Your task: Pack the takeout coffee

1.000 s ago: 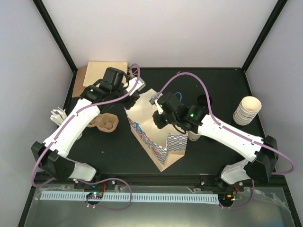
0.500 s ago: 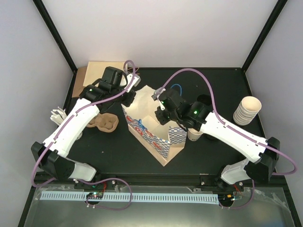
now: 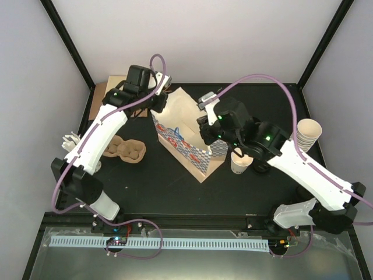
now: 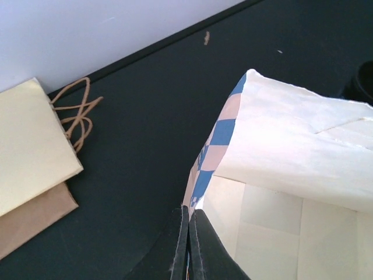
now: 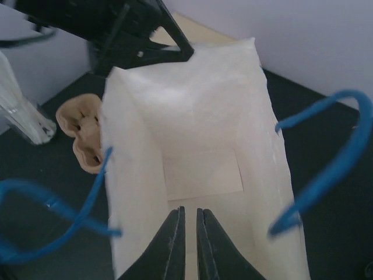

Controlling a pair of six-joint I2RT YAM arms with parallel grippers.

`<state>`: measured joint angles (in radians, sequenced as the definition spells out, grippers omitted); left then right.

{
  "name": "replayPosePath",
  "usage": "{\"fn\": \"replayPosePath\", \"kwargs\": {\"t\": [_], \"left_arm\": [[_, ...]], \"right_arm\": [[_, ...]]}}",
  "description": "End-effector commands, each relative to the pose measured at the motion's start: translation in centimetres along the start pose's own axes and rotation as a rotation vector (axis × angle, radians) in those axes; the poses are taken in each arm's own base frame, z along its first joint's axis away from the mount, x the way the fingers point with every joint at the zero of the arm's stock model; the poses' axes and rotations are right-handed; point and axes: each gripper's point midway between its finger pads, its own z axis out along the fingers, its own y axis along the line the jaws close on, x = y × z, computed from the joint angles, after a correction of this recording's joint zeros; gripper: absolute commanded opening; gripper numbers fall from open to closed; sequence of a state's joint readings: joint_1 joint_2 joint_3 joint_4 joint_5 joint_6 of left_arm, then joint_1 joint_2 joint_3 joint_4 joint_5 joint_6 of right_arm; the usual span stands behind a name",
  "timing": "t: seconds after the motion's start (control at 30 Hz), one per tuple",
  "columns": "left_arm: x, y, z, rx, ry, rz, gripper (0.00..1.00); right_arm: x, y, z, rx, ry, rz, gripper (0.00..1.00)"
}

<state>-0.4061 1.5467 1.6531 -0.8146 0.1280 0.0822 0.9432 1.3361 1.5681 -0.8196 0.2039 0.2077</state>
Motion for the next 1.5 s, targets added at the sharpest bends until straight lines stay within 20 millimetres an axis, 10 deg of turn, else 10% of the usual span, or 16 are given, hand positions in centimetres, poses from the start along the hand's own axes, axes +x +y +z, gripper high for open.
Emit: {"fn": "replayPosePath", "kwargs": {"t": [0.0, 0.43, 0.57, 0.83, 1.13, 1.47], "left_arm": [[-2.5, 2.2, 0.7, -0.029, -0.039, 0.004, 0.02], [-7.5, 9.2, 3.5, -0.080, -0.105, -0.192, 0.05], [-8.1, 8.5, 2.8, -0.040, -0.130, -0.189, 0.42], [-7.7, 9.0, -4.1, -0.172, -0.188, -0.197, 0.81], [3.5, 11.3, -11.9, -0.487, -0.140, -0.450, 0.99], [18.0, 5.6, -7.0, -0.278, 0.074, -0.523, 0.99]], "right_arm": [[-2.2, -0.3, -4.0, -0.021, -0.101, 0.009, 0.09], [-1.9, -2.9, -7.9, 0.059, -0.212, 0.070, 0.20], [0.9, -3.6, -6.1, 0.106, -0.123, 0.097, 0.20], [5.6, -2.1, -3.3, 0.019, -0.030, 0.085, 0.20], [7.2, -1.8, -2.8, -0.012, -0.051, 0.083, 0.20], [7.4, -0.9, -2.8, -0.071, -0.092, 0.070, 0.21]]}}
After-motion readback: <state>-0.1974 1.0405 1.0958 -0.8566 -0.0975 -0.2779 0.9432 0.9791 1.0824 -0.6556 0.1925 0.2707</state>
